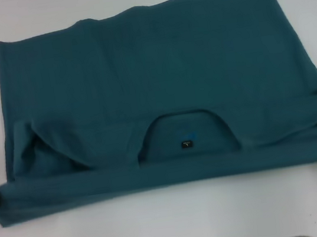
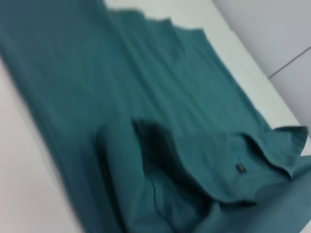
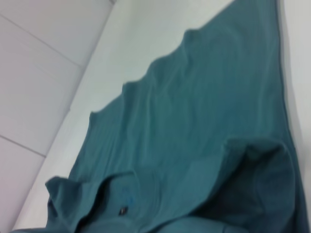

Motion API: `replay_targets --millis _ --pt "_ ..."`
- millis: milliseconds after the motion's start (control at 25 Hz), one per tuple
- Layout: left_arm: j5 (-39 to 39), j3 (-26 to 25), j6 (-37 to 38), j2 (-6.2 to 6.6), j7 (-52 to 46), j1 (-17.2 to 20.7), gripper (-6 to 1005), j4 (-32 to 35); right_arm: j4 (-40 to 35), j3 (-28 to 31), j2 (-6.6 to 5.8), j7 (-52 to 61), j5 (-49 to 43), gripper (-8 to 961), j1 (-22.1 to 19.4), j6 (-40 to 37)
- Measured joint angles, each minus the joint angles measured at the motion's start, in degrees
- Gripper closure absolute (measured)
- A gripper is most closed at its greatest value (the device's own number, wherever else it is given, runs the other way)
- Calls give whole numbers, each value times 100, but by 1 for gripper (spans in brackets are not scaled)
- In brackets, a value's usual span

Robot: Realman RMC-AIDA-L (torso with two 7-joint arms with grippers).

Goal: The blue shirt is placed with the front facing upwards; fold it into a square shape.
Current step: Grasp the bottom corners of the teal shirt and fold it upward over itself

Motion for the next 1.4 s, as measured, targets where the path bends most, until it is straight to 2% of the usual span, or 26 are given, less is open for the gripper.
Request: replay_targets --millis 160,320,520,800,1080,1280,1400 --pt "-262 -10 -85 15 -31 -162 1001 -25 12 211 -76 61 6 916 307 -13" --pt "-344 -120 -403 20 -138 -478 1001 4 -6 330 -95 217 7 916 672 40" --pt "-366 -170 -1031 -72 -288 -890 1001 85 20 418 -87 371 10 917 1210 402" --pt "-377 -142 -1921 -84 -588 -1363 1000 357 67 371 28 584 13 917 1936 1245" --pt "-587 -111 -2466 -140 -835 -1617 1000 405 206 301 129 586 12 917 2445 2178" --pt "-608 -88 -2955 -233 -898 -1771 999 568 544 90 153 543 12 916 2686 2991" --pt "-617 -68 -3226 -306 -899 -1829 999 596 681 -86 214 518 18 916 2806 3463"
